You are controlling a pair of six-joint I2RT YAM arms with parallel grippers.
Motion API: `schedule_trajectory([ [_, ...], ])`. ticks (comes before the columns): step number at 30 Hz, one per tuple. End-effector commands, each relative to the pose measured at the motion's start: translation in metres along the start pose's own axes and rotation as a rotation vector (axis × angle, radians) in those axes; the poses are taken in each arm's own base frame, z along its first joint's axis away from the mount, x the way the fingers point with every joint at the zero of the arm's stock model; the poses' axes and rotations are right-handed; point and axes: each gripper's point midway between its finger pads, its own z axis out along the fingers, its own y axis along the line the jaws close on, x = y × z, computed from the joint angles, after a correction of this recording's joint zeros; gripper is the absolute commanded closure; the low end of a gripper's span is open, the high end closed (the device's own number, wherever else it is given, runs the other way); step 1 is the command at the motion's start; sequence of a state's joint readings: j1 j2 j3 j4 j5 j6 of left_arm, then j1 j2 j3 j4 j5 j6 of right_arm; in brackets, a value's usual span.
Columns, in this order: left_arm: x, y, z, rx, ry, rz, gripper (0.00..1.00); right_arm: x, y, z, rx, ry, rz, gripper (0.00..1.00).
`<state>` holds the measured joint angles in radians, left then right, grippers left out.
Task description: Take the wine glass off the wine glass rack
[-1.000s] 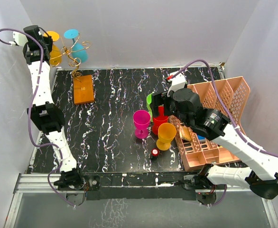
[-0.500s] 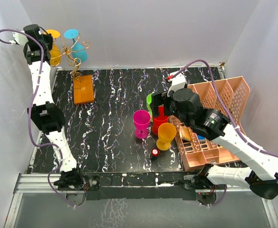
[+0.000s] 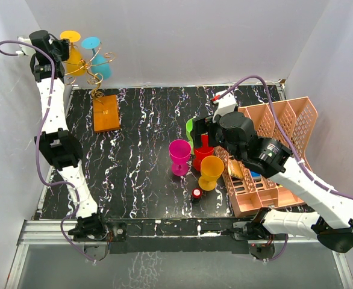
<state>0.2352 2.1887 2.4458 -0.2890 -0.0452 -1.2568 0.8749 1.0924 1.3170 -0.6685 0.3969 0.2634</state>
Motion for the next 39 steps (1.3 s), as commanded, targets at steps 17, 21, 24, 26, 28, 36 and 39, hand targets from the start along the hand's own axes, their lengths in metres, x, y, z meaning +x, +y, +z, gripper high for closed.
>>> schedule_trajectory([
  [17, -0.006, -0.046, -0.06, 0.096, 0.036, 0.01, 1.0, -0.024, 0.001, -0.011, -0.022, -0.093, 0.06, 0.01],
  [21, -0.012, -0.043, -0.067, 0.08, 0.016, 0.014, 1.0, -0.025, 0.001, -0.014, -0.028, -0.099, 0.066, 0.01],
  [24, -0.018, -0.042, -0.073, 0.076, 0.005, 0.003, 1.0, -0.027, 0.001, -0.016, -0.032, -0.105, 0.072, 0.01],
  [26, -0.024, -0.04, -0.076, 0.066, -0.008, 0.005, 1.0, -0.029, 0.001, -0.017, -0.034, -0.109, 0.073, 0.01],
  [28, -0.03, -0.039, -0.078, 0.06, -0.025, 0.008, 1.0, -0.03, 0.001, -0.018, -0.036, -0.114, 0.075, 0.01],
  [36, -0.059, -0.042, -0.087, 0.051, -0.101, 0.036, 1.0, -0.031, 0.003, -0.018, -0.046, -0.112, 0.078, 0.01],
  [39, -0.067, -0.048, -0.09, 0.072, -0.119, 0.049, 1.0, -0.031, 0.004, -0.018, -0.048, -0.111, 0.078, 0.01],
])
